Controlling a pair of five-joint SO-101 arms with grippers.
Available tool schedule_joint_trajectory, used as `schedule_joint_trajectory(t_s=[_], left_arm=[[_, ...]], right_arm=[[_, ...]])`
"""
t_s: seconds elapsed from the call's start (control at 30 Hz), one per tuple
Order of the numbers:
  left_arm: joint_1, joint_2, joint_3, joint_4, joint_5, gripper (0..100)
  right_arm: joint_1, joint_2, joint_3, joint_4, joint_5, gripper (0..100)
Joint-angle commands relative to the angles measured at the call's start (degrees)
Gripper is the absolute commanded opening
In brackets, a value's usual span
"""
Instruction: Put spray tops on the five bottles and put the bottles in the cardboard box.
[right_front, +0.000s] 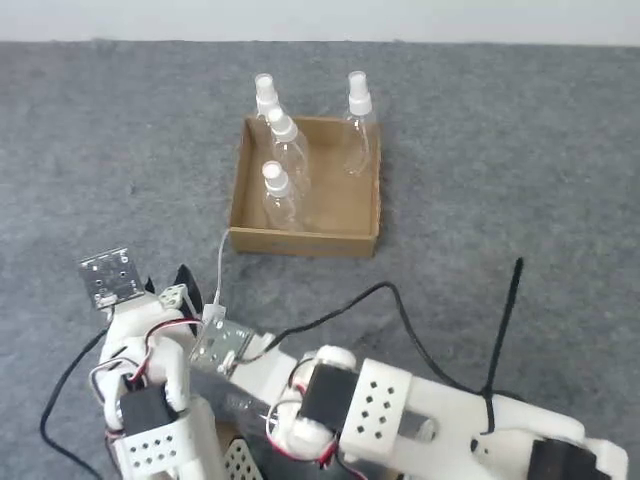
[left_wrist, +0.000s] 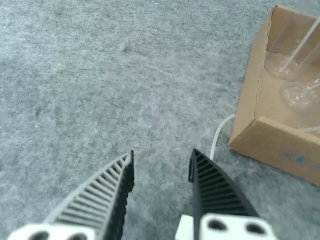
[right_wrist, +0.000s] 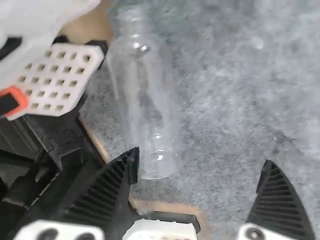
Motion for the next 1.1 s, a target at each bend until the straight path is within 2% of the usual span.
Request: schedule_joint_trajectory(t_s=[0.0, 0.4, 0.6, 0.73, 0.87, 1.07], left_arm=[[-3.4, -1.0, -0.6, -4.2, 0.0, 17], [-5.2, -1.0, -0.6, -5.8, 0.1, 17], [-5.5, -1.0, -0.6, -5.8, 0.1, 17], [-11.0, -1.0, -0.7, -9.1, 3.8, 17], [-17.0, -1.0, -0.6, -13.1, 7.7, 17], [-18.5, -1.0, -0.6, -13.5, 7.7, 17]], right_arm=[[-3.6, -2.7, -0.1, 0.4, -1.1, 31.9], [-4.1, -2.0, 0.0, 0.0, -1.1, 31.9], [-4.3, -2.0, 0.1, -1.2, -5.6, 31.8], [-4.4, -2.1, 2.7, -3.3, -5.9, 31.8], [-4.4, -2.2, 8.7, -11.8, -5.8, 31.8], [-6.1, -2.0, 12.2, -16.0, -5.6, 31.8]])
